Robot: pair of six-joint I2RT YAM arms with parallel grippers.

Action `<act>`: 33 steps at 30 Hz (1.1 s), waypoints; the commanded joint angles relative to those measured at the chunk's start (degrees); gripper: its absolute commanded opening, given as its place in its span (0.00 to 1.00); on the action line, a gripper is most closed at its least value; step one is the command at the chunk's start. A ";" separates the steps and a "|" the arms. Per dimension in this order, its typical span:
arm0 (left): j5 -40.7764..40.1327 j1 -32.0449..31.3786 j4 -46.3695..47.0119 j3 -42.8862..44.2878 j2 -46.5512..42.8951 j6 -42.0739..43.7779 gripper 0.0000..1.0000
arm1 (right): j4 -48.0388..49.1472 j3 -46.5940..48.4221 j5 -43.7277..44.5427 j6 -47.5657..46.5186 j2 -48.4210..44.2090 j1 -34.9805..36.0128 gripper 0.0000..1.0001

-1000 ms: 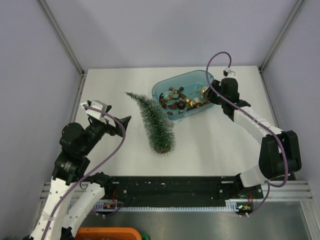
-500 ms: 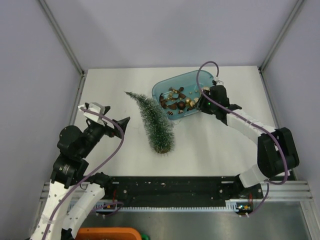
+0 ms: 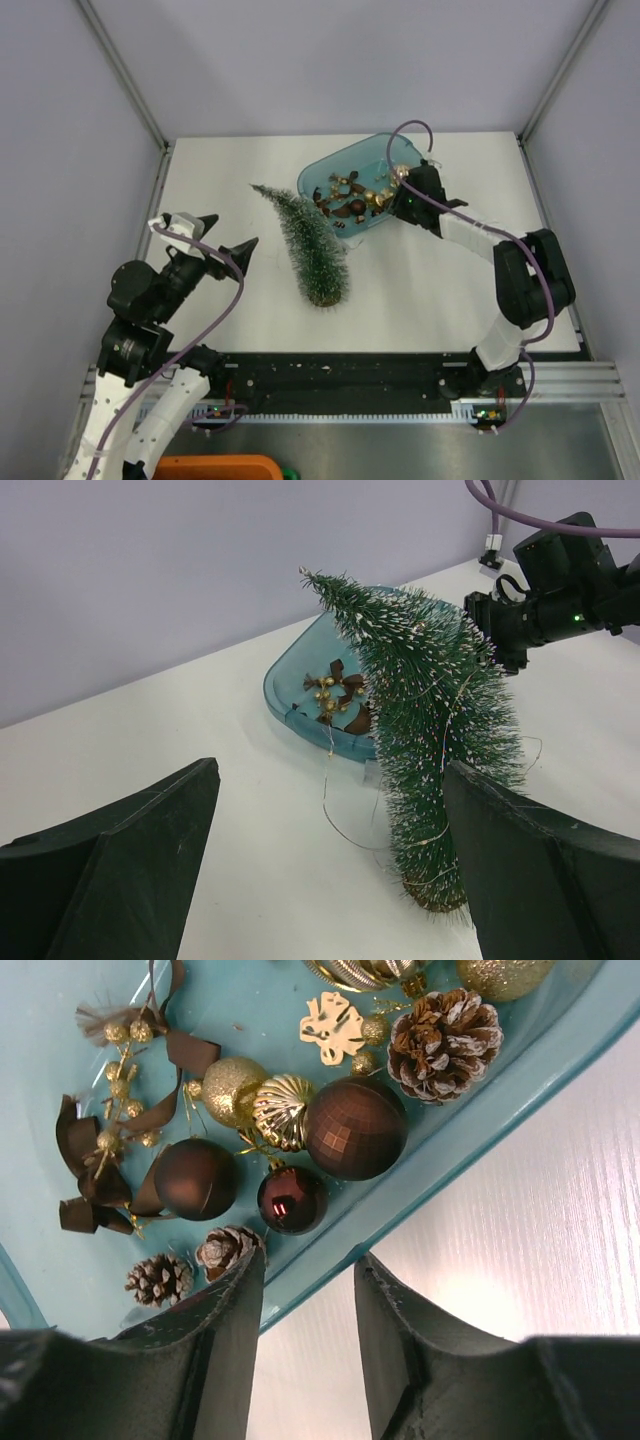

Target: Decorate the small christmas tree

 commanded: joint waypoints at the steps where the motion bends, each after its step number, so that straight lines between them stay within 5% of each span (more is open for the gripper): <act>1: 0.30 0.35 0.60 0.37 -2.69 -0.18 0.99 | -0.93 3.28 2.45 0.55 1.66 0.21 0.37; 9: 0.03 0.44 0.69 -0.25 -3.21 -0.18 0.99 | -4.45 8.11 7.19 -6.47 5.35 -2.77 0.17; 23: -1.29 0.44 -0.10 -0.60 -4.62 -0.18 0.99 | -7.26 13.92 13.00 -18.87 7.21 -8.49 0.14; 33: -1.20 0.44 -0.28 -1.04 -4.71 -0.18 0.99 | -3.67 0.04 14.58 -23.97 -2.72 -8.93 0.10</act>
